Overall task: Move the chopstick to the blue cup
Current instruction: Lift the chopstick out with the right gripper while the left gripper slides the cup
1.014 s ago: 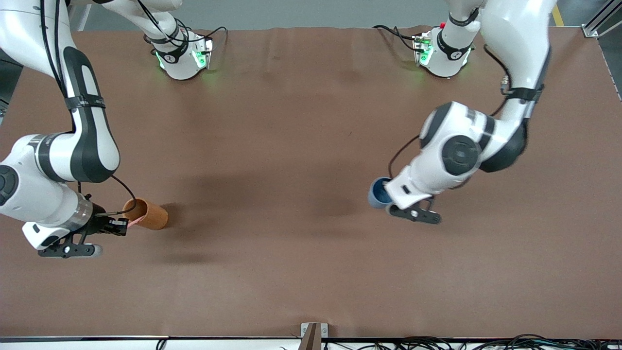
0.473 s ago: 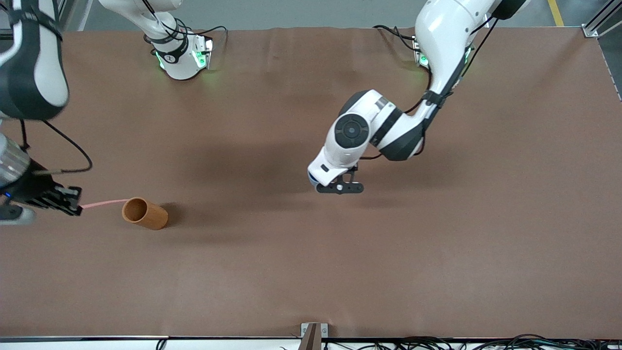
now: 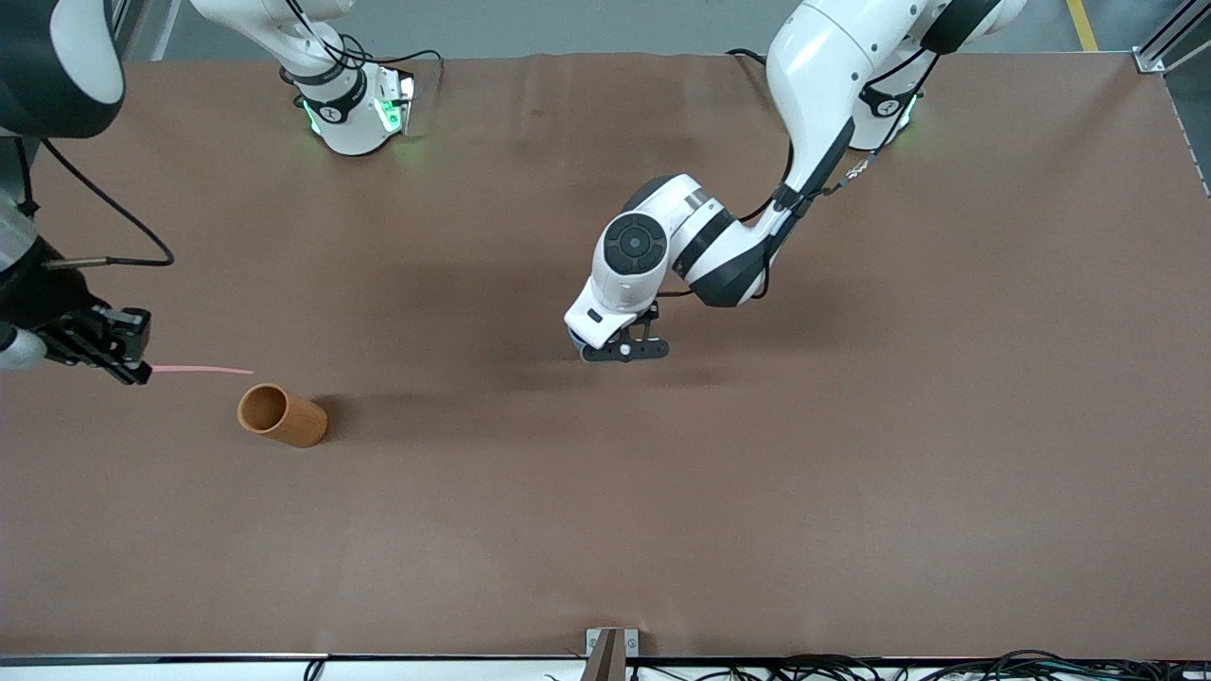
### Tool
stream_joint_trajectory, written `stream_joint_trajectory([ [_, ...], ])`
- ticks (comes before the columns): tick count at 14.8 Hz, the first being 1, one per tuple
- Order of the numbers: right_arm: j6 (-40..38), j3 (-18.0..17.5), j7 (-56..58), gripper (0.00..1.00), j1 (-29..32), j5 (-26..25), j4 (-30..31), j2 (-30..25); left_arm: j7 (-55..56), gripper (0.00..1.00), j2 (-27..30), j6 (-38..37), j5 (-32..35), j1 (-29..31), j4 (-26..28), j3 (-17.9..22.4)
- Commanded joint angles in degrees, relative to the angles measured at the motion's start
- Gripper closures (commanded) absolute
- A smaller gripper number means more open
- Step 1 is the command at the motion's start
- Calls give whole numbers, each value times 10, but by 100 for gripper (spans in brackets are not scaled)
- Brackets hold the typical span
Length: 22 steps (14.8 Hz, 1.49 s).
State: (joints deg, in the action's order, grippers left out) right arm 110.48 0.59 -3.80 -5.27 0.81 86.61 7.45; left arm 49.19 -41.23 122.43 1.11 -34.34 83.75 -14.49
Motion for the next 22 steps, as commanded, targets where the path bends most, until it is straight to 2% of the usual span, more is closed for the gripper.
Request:
stream_joint_trajectory([
  [1, 14, 1, -74, 100, -46, 3, 21, -16, 9, 92, -9, -1, 10, -9, -17, 7],
  [2, 20, 1, -88, 100, -61, 3, 21, -16, 9, 83, -10, -1, 10, -9, -17, 7],
  [4, 37, 1, -136, 100, -95, 3, 22, -15, 9, 42, -8, -1, 10, -9, -17, 6],
  [5, 42, 1, -165, 100, -115, 2, 22, -16, 8, 2, -3, -2, 13, -9, -17, 7],
  [8, 61, 2, -248, 100, -173, 1, 27, -15, 7, 0, 26, -22, 24, -6, -18, 7],
  [10, 86, 2, -307, 100, -214, 0, 51, -17, 2, 0, 67, -81, 32, 2, -23, 18],
  [13, 144, 2, -388, 100, -272, -5, 85, -17, -7, 0, 113, -180, 65, 18, -59, 43],
  [16, 156, 3, -422, 100, -310, -8, 99, -16, -13, 0, 173, -240, 65, 82, -61, 41],
  [18, 160, 3, -442, 100, -339, -19, 107, -15, -78, 0, 206, -266, 65, 116, -61, 44],
  [22, 163, 2, -534, 100, -395, -103, 109, 3, -241, 0, 273, -291, 59, 226, -61, 39],
])
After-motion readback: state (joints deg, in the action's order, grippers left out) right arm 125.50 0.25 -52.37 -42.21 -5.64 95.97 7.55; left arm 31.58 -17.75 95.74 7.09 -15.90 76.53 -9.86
